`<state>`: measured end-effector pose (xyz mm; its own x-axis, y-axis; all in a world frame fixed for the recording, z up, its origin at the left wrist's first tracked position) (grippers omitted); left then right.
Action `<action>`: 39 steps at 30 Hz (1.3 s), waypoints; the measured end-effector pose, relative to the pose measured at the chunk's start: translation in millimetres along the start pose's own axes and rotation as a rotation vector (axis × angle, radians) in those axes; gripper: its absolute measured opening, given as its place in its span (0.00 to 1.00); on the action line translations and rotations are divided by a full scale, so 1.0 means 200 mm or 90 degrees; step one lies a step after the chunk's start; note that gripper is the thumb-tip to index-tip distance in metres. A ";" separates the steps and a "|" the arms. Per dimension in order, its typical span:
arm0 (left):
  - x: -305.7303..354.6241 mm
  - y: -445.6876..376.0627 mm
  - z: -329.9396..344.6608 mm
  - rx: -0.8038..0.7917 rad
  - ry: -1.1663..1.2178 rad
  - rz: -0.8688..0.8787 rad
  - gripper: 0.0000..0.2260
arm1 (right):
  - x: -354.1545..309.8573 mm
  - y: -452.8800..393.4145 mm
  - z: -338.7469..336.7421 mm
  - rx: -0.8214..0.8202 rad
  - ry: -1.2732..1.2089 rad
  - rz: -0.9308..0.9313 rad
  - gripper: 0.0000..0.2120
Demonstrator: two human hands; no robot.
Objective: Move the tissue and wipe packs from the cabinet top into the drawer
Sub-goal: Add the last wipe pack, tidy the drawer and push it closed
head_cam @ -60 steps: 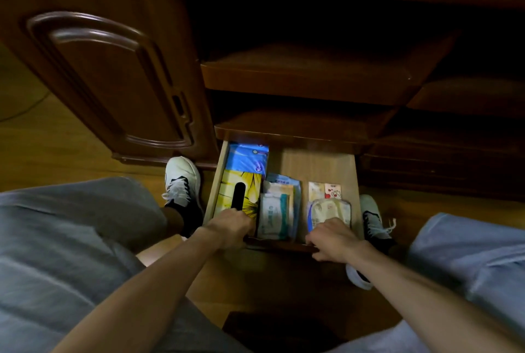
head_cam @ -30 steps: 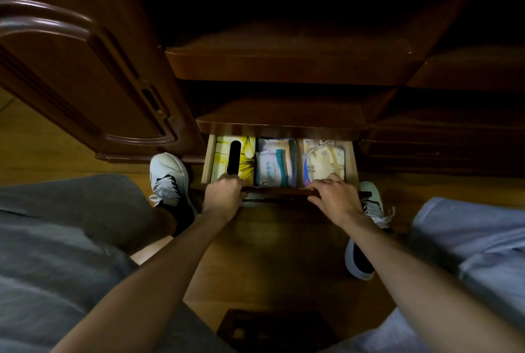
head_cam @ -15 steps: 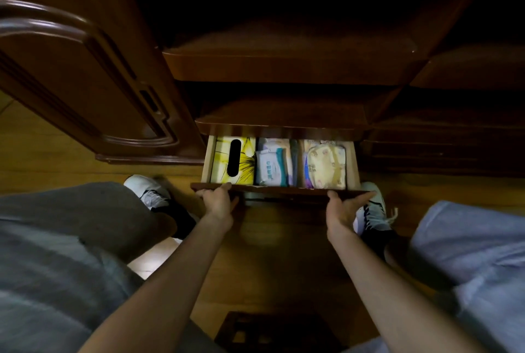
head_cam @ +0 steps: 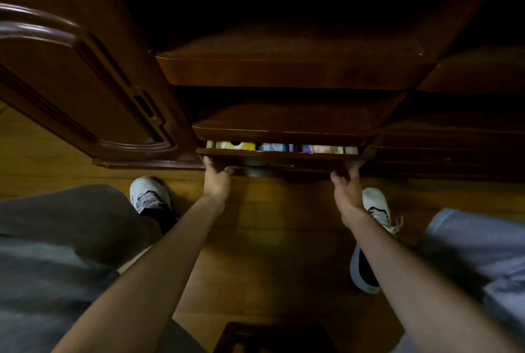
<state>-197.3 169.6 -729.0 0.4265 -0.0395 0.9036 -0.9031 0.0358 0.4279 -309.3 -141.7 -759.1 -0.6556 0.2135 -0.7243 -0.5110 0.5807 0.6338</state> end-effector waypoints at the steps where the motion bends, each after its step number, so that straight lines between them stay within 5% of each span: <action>1: 0.00 -0.01 0.01 0.003 -0.011 0.004 0.35 | -0.02 -0.01 0.00 0.008 0.007 -0.004 0.39; 6: -0.04 -0.04 0.11 -0.042 -0.116 0.074 0.36 | -0.02 -0.08 0.04 0.070 0.119 -0.039 0.44; 10: -0.08 -0.10 0.17 0.014 -0.243 0.142 0.46 | -0.02 -0.10 0.13 0.113 0.141 -0.082 0.47; 22: -0.13 -0.35 0.25 0.089 -0.203 0.219 0.44 | -0.11 -0.34 0.28 0.160 -0.008 -0.044 0.49; 28: -0.05 -0.29 0.20 -0.003 -0.182 0.107 0.36 | -0.12 -0.27 0.18 0.086 0.057 0.001 0.43; 33: 0.20 -0.22 0.17 0.076 0.150 -0.081 0.10 | -0.29 -0.19 0.05 0.081 -0.130 0.151 0.24; 35: 0.30 -0.23 0.12 0.096 0.271 -0.100 0.07 | -0.38 -0.14 0.04 0.038 -0.206 0.153 0.15; 37: 0.36 -0.17 0.09 0.072 0.262 -0.096 0.05 | -0.43 -0.05 0.04 0.008 -0.175 0.134 0.12; 39: 0.40 -0.07 0.09 0.026 0.158 -0.065 0.07 | -0.48 0.08 0.02 -0.010 -0.084 0.086 0.20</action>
<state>-151.3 148.0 -662.2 0.5105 0.2052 0.8350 -0.8536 0.0040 0.5209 -252.6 -150.4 -680.7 -0.6413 0.3902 -0.6606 -0.4320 0.5279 0.7312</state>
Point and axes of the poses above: each hand's wrist, its own y-axis away from the middle knuckle, its own z-axis out of the palm, x = y × z, the point moved 6 cm from there along -y, towards the middle knuckle, and after that the axes turned 11 degrees about z, right-handed, at the moved point
